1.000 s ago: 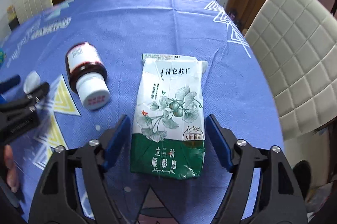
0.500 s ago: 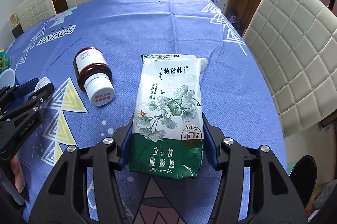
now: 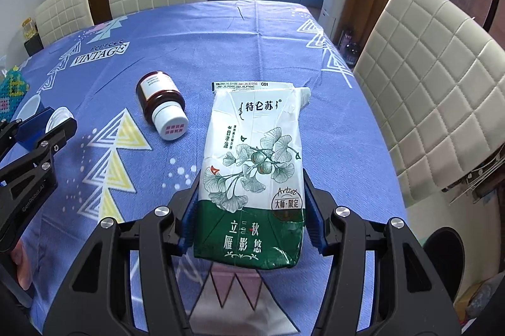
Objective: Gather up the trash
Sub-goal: 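Grasp the white bottle cap with the left tool while the right tool grasps the milk carton, then carry the milk carton and bottle cap toward the black bin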
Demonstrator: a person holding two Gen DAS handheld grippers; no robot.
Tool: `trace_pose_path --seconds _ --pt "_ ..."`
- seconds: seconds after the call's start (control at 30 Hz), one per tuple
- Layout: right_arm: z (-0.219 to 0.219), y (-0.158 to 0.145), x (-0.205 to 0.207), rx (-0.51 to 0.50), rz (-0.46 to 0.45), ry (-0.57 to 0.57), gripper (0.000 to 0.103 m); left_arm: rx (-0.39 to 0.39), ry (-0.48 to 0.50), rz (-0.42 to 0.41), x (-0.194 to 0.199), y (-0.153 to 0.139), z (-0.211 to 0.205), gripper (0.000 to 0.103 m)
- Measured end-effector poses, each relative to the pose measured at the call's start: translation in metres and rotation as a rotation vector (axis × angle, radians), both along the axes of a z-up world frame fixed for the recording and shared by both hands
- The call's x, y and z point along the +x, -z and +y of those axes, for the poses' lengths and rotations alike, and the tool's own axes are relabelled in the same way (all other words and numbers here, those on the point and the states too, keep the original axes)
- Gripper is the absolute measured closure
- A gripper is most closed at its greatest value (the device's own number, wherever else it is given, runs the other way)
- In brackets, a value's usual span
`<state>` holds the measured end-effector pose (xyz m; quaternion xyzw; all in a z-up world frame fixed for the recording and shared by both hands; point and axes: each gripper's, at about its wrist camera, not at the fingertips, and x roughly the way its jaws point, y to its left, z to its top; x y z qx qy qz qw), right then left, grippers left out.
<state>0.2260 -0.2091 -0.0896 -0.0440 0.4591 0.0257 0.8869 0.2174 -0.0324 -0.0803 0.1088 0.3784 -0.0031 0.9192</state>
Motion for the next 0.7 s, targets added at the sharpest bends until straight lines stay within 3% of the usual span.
trace_pose_path --seconds 0.7 --pt "-0.082 -0.054 -0.123 -0.012 -0.13 0.098 0.046 0.03 0.072 -0.118 -0.098 -0.052 -0.061 0.064"
